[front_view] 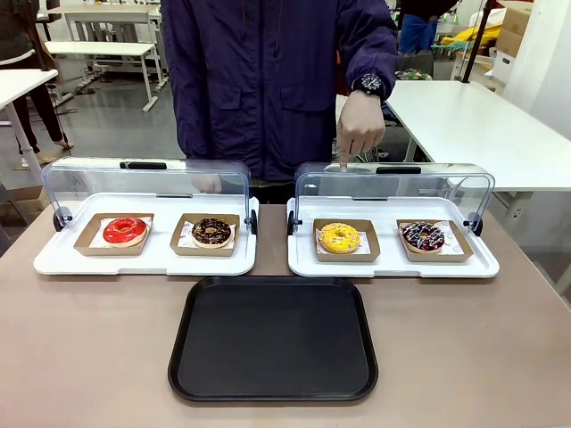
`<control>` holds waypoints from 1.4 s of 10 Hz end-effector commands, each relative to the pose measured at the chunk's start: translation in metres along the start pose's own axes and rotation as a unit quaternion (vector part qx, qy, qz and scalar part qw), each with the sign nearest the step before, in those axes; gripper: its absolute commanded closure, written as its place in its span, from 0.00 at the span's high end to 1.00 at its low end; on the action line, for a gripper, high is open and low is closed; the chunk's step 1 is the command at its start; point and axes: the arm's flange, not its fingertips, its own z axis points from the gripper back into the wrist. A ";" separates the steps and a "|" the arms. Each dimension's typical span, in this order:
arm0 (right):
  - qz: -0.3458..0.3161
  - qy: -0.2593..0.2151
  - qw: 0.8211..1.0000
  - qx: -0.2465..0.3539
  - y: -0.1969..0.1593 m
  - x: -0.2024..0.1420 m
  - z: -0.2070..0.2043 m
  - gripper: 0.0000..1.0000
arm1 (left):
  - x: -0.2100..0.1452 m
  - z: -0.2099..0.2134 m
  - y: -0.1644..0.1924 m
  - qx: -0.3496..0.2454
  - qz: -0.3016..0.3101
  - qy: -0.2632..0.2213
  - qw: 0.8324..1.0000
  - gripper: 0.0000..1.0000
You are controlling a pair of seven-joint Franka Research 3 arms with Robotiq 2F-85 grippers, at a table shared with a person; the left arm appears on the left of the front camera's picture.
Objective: Move the third donut from the left to the tray.
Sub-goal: Pick up the Paper togo box containing the Donut indicated by the person and place it on the Handle tray.
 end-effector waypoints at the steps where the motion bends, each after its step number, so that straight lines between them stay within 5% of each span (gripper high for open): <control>1: 0.013 -0.012 1.000 -0.001 -0.002 0.002 -0.001 1.00 | 0.002 0.001 0.000 -0.003 0.000 -0.002 1.000 1.00; 12: 0.013 -0.012 1.000 -0.001 -0.002 0.002 -0.001 1.00 | 0.002 0.001 0.000 -0.003 0.000 -0.002 1.000 1.00; 14: 0.011 0.033 0.999 0.000 -0.006 0.023 -0.015 1.00 | 0.002 0.001 0.000 -0.003 0.000 -0.002 1.000 1.00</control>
